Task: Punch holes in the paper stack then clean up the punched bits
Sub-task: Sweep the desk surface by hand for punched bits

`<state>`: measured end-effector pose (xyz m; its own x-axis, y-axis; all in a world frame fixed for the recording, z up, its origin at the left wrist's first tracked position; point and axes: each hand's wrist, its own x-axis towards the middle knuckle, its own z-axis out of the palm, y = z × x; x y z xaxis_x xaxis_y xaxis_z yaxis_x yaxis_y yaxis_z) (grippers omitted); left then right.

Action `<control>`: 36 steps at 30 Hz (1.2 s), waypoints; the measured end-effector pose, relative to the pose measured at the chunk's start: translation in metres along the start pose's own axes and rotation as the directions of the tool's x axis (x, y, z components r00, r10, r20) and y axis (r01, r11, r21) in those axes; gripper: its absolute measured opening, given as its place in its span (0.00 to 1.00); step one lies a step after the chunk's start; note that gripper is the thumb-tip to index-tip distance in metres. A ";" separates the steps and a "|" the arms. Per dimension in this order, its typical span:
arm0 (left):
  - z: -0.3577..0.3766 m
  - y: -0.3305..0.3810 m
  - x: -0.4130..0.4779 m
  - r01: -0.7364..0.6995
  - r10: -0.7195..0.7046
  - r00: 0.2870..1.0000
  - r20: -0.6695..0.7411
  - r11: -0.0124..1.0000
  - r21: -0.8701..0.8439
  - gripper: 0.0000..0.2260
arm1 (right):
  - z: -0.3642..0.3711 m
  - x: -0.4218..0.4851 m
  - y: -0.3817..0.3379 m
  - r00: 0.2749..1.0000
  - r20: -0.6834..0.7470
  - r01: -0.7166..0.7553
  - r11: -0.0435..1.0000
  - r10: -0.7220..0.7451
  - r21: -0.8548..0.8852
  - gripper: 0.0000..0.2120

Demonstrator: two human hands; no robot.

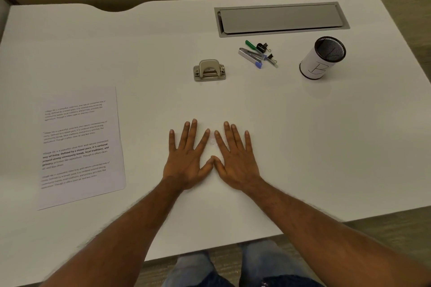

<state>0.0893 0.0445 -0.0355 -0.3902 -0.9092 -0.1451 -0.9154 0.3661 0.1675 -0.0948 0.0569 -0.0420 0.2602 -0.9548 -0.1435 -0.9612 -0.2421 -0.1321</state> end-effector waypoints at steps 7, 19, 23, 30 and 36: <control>0.002 -0.021 -0.013 0.047 -0.047 0.999 0.006 0.999 -0.002 0.36 | 0.005 -0.016 0.013 0.991 -0.032 -0.132 0.991 0.132 -0.009 0.42; 0.003 -0.022 -0.014 0.045 -0.045 0.999 0.000 0.999 0.023 0.39 | 0.008 -0.003 -0.008 0.985 -0.053 -0.168 0.985 0.166 -0.033 0.45; 0.003 -0.024 -0.014 0.040 -0.041 0.999 0.013 0.999 0.024 0.38 | 0.003 0.022 -0.015 0.990 -0.053 -0.132 0.991 0.131 -0.022 0.42; 0.000 -0.029 -0.016 0.022 -0.022 1.000 0.000 1.000 -0.013 0.40 | 0.000 0.027 0.000 0.997 -0.076 0.008 1.000 -0.007 0.017 0.46; -0.002 -0.037 -0.021 -0.033 0.033 0.999 0.021 0.999 0.006 0.50 | 0.003 0.023 0.005 0.991 -0.039 0.130 0.991 -0.129 0.029 0.53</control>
<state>0.1316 0.0492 -0.0366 -0.4225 -0.8922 -0.1598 -0.9024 0.3976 0.1660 -0.0930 0.0339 -0.0486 0.3783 -0.9216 -0.0865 -0.9161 -0.3594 -0.1780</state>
